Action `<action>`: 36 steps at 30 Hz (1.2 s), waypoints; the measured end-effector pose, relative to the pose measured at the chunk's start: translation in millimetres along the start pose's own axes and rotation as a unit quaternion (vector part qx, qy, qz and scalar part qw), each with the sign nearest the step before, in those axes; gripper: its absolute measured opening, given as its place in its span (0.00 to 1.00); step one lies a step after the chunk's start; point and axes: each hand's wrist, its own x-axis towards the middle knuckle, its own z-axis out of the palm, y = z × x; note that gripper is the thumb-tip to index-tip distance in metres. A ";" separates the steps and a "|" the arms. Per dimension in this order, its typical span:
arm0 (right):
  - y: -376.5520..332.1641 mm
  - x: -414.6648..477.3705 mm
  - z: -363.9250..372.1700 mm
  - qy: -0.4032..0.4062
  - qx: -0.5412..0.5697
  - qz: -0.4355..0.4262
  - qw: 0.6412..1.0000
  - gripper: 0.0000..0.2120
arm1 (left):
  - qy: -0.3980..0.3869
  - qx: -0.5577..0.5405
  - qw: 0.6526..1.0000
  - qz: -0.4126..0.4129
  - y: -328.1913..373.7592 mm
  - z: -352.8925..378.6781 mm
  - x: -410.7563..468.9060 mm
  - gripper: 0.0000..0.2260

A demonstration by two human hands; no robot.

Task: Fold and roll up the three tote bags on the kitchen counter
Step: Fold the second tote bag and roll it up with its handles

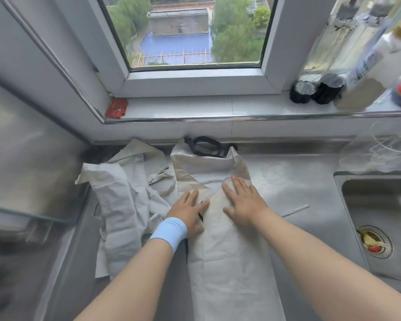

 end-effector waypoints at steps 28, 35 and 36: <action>-40.2 -188.5 84.3 0.086 -0.056 -0.082 0.991 0.26 | 0.086 -0.075 0.991 0.073 80.8 104.1 -153.5 0.14; -20.1 -259.5 115.8 0.039 -0.038 -0.181 0.982 0.32 | 0.070 -0.053 0.994 0.058 128.3 135.5 -191.5 0.20; -18.3 -262.6 121.4 0.039 -0.043 -0.185 0.981 0.32 | 0.070 -0.035 0.995 0.060 132.8 142.3 -195.1 0.22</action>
